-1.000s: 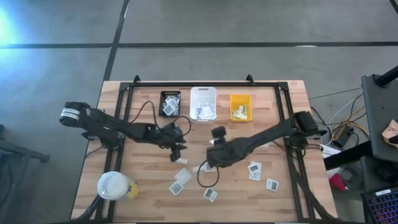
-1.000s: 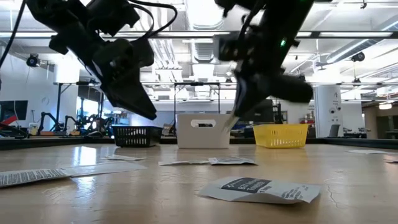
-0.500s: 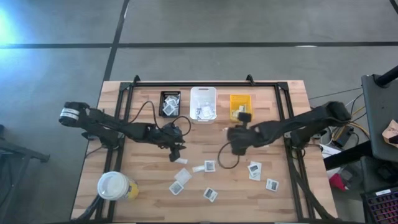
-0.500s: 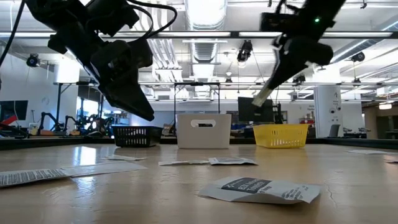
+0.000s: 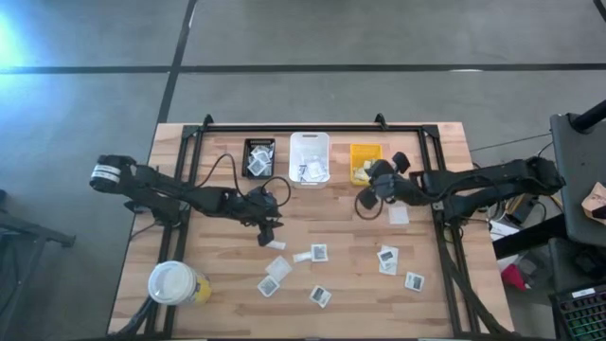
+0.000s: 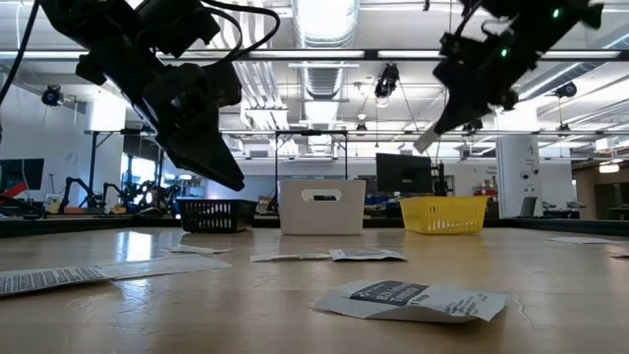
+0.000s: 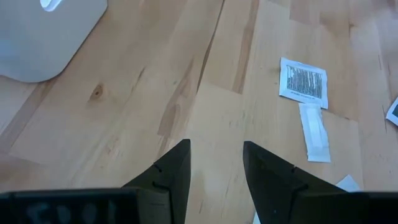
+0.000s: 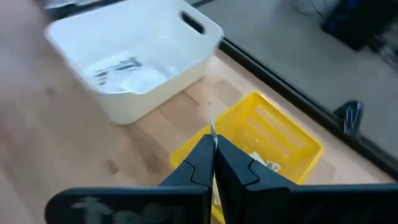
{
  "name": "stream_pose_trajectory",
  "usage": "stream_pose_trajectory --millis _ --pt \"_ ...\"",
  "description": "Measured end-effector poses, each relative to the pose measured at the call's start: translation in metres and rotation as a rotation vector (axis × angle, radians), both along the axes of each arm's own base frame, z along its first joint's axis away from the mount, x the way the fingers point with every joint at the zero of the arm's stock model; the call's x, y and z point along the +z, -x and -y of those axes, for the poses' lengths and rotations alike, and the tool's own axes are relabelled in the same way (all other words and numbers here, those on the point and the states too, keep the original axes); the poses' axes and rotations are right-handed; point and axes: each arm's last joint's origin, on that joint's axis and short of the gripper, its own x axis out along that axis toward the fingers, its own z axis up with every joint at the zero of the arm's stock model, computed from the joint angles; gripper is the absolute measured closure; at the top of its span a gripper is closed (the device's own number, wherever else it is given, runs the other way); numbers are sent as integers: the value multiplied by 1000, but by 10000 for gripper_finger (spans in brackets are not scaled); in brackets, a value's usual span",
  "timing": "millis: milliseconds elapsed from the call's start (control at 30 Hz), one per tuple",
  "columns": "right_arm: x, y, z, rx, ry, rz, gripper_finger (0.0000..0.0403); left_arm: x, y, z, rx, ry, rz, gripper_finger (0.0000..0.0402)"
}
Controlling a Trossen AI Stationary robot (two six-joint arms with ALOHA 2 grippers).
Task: Pick & Place First Aid Supplies
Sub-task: Put the green bandage into the yellow basket
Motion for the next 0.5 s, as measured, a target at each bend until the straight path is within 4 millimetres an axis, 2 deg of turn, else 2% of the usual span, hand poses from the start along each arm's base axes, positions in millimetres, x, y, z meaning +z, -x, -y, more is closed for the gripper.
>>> stream_pose_trajectory --millis 167,500 --pt "-22 3 18 -106 -20 49 394 0 0 0 0 0 0 259" --pt "-40 -1 33 -212 -61 37 394 -2 -1 0 3 2 -6 259"
